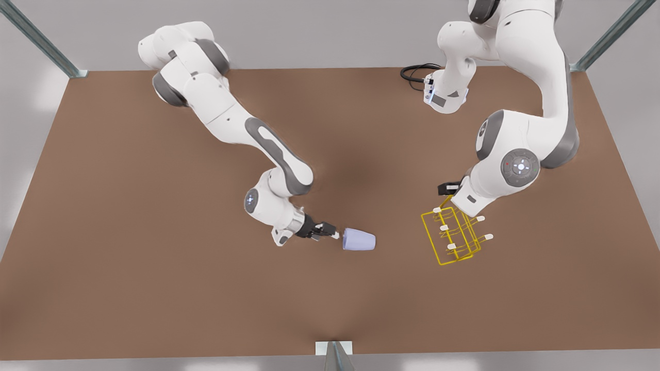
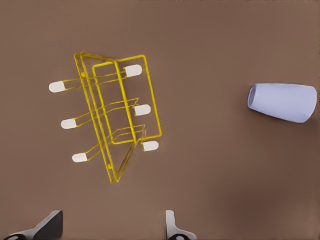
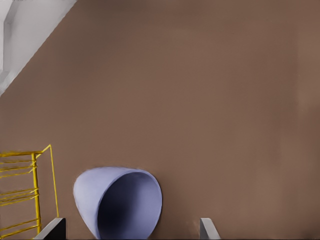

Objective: Place the cup on the cup holder

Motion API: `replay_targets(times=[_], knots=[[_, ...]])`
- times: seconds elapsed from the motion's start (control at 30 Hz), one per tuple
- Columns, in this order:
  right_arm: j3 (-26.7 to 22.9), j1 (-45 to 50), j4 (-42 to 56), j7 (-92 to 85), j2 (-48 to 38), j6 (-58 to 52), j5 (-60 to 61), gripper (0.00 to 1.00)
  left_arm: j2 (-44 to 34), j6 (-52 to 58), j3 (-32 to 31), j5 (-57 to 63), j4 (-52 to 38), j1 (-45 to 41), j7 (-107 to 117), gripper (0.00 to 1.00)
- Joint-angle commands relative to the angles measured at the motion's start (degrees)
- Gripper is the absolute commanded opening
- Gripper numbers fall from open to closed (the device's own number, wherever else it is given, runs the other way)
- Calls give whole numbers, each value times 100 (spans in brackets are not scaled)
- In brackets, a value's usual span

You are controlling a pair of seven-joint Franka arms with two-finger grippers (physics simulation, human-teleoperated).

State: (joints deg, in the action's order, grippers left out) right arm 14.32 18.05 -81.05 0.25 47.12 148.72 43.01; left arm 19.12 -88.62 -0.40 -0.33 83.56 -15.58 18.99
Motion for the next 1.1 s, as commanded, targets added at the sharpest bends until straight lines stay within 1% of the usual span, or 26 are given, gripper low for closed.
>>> replay_targets(times=[0.0, 0.03, 0.07, 0.1, 0.13, 0.17, 0.2, 0.27, 0.33, 0.4, 0.47, 0.53, 0.67, 0.7, 0.73, 0.83, 0.9, 1.07], knots=[[-105, -1110, 1054, -560, -300, -6095, -2093, 100, 48, -726, 5, -11, 11, -165, 3322, 100], [-632, -1102, 1723, -1352, -309, -7785, -2621, 100, 170, -735, -4, 7, 11, -252, 3646, 100], [-1457, -558, 2321, -1326, -344, -8473, -3184, 100, 504, -902, -13, -19, -24, -349, 4604, 100], [-2012, -179, 2340, -704, -896, -8438, -3527, 100, 1031, -1069, -4, -19, -419, -639, 5588, 100], [-1995, -117, 2261, 395, -1687, -8438, -3948, 100, 1673, -1087, -4, -19, -1166, -692, 6880, 100], [-1977, -47, 1831, 862, -2575, -8438, -4151, 100, 2086, -1508, -4, -11, -1404, -894, 7900, 100], [-1977, -56, 1242, 1064, -3278, -8438, -4143, 100, 2253, -1948, -4, -11, -1404, -982, 8708, 100], [-1969, -91, 231, 1135, -4035, -7929, -4116, 100, 2465, -2563, -4, -11, -1404, -1052, 10124, 100], [-1969, -99, 107, 1056, -4062, -7796, -4107, 100, 2588, -3293, -4, -19, -1404, -1017, 11811, 100], [-1969, -108, 186, 1117, -3983, -7805, -4107, 100, 2728, -3741, -4, -19, -1395, -1008, 13332, 100], [-1969, -179, 204, 1152, -3623, -7796, -4125, 100, 2886, -4022, -13, -28, -1422, -1035, 13693, 100], [-1977, -170, 230, 1143, -3499, -7788, -4151, 100, 3088, -4049, -82, -37, -1641, -1052, 13772, 100], [-2013, -222, 283, 1135, -3420, -7761, -4213, 100, 3141, -4067, -127, -19, -1642, -1052, 13860, 100], [-1785, -688, 204, 1108, -3464, -7533, -4151, 100, 3176, -4067, -127, -19, -1624, -1061, 13746, 100], [-1635, -856, 151, 1126, -3517, -7524, -4160, 100, 3176, -4032, -294, -2, -1545, -1061, 13176, 100], [-1599, -899, -543, 1135, -3860, -7172, -4178, 100, 3212, -3645, -505, 7, -1308, -1105, 12322, 100], [-1608, -829, -324, 1135, -3816, -7216, -4204, 100, 3212, -3592, -531, 7, -1299, -1096, 12243, 100], [-1599, -820, -297, 1117, -3798, -7216, -4213, 100, 3273, -3609, -549, 7, -1141, -1105, 12102, 100]])
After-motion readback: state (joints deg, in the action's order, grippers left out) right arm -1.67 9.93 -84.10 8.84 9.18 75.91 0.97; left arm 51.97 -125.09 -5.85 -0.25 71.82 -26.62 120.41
